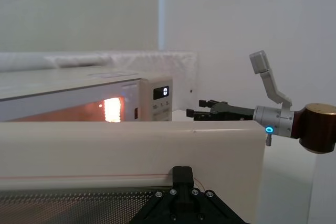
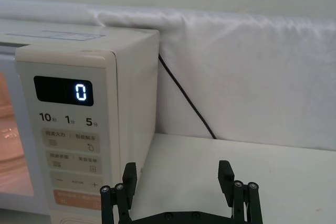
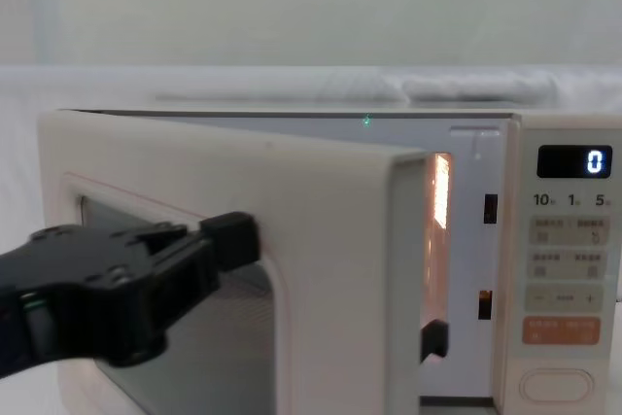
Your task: Press the button to open the microwave door with one hand; close the microwave door with the other hand.
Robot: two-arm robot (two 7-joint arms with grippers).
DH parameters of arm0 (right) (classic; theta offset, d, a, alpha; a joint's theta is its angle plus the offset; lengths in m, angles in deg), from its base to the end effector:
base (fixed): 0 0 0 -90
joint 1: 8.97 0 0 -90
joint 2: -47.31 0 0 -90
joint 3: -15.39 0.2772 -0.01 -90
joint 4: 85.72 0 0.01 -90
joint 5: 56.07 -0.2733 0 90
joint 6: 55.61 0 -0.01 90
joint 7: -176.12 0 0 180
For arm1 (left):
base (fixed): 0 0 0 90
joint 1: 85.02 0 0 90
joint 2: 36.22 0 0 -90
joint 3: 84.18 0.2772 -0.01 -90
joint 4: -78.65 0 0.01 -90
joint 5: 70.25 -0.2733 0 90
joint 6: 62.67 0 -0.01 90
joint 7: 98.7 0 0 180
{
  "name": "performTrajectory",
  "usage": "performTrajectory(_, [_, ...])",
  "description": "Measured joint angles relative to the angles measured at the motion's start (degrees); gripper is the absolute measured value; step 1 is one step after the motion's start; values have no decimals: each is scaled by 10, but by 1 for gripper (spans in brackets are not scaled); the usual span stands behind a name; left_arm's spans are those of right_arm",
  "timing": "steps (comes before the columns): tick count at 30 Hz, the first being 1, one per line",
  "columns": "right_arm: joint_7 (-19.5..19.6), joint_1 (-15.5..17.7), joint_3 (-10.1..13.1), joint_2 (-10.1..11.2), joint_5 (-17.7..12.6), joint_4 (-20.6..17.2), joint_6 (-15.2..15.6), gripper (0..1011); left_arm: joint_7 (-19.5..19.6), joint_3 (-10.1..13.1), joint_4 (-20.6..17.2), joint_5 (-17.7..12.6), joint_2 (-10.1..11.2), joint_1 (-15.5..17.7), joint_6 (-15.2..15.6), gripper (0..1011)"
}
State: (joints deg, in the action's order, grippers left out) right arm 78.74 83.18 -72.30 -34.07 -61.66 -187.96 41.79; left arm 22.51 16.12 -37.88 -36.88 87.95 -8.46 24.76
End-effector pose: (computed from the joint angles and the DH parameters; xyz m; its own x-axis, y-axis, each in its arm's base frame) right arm 0.2803 -0.0456 -0.2346 0.1110 -0.9919 0.0618 0.9926 0.1138 0.0431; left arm 0.2194 0.0500 -0.2154 0.8072 0.5903 0.0050 -0.5850 0.8009 -0.1280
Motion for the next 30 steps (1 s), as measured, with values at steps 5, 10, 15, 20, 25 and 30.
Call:
performTrajectory(5, [0,0,0,0,0,0,0,1002,8,26,14,3,1,42,12,0])
performTrajectory(10, [0,0,0,0,0,0,0,1002,13,54,32,6,-8,85,21,0])
performTrajectory(15, [0,0,0,0,0,0,0,1002,15,78,52,6,-18,119,26,0])
performTrajectory(20, [0,0,0,0,0,0,0,1002,22,108,85,7,-35,163,28,0])
performTrajectory(25, [0,0,0,0,0,0,0,1002,23,131,121,7,-54,198,27,0])
performTrajectory(30, [0,0,0,0,0,0,0,1002,9,152,163,0,-81,235,17,0])
